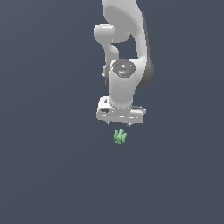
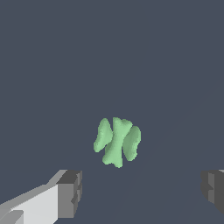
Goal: Pick up the object and move it to a goal position.
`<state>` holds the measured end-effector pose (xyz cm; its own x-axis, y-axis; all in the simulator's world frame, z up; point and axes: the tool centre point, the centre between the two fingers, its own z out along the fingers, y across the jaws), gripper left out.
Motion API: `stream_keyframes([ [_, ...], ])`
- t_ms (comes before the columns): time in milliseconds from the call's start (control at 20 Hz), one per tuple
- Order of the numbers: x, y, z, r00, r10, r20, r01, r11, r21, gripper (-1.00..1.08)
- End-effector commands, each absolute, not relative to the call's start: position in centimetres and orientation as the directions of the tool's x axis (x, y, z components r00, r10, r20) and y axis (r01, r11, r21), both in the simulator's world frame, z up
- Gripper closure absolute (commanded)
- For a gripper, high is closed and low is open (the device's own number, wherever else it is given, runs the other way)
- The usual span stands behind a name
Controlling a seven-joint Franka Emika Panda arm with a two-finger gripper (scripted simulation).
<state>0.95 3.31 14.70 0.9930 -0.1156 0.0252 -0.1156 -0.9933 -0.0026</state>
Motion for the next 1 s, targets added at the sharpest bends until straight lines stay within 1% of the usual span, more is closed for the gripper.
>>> stream_keyframes([
  [0,1.2,3.6,13.5,0.985,-0.172,0.019,-0.172,-0.985,-0.004,-0.92],
  [450,1.7,4.3,10.2,0.947,-0.322,0.004,-0.322,-0.947,-0.002,-0.92],
  [950,1.7,4.5,9.2,0.933,-0.359,0.000,-0.359,-0.933,0.000,-0.92],
])
